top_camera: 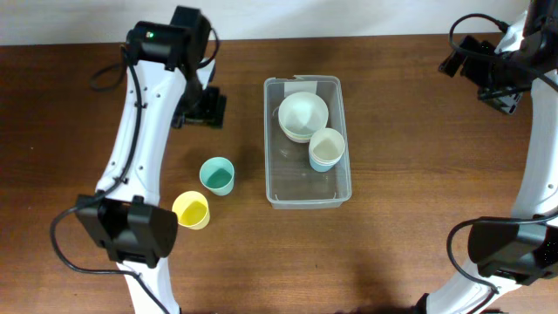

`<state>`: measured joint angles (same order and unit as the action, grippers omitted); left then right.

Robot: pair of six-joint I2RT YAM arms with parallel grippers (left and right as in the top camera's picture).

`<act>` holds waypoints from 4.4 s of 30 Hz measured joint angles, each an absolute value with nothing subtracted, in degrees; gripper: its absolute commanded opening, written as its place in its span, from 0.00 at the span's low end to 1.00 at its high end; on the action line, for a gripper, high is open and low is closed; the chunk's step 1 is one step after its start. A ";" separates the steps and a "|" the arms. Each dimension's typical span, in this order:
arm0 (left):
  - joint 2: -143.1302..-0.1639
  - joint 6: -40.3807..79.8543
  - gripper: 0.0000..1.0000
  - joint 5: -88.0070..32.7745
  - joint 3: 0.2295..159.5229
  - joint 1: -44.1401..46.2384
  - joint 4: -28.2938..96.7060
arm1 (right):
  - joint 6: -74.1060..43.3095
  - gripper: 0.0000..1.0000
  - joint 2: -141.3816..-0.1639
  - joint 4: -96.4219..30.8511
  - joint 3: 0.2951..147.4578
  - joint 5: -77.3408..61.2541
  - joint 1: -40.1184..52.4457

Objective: Pack container
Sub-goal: 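Move left gripper to the teal cup and grasp it, then carry teal cup with left gripper and stack it on white cup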

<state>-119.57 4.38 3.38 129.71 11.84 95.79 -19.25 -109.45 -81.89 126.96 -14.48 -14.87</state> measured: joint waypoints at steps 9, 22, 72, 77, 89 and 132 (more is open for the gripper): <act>-119.59 5.23 0.74 1.45 114.58 10.13 90.48 | -19.27 0.99 -109.45 -81.89 126.96 -14.46 -14.87; -119.59 6.11 0.59 0.84 107.87 10.15 89.30 | -19.29 0.99 -109.45 -81.91 126.96 -14.46 -14.87; -103.48 7.68 0.01 -1.23 73.58 7.05 52.73 | -19.25 0.99 -109.45 -81.91 126.96 -14.46 -14.87; -103.61 7.29 0.01 0.01 78.85 7.05 56.99 | -19.27 0.99 -109.45 -81.91 126.96 -14.46 -14.87; -103.61 5.34 0.01 -0.71 111.07 15.66 74.43 | -19.25 0.99 -109.45 -81.91 126.96 -14.48 -14.87; -113.08 -0.19 1.00 8.58 134.58 31.81 92.12 | -19.29 0.99 -109.45 -81.91 126.96 -14.46 -14.87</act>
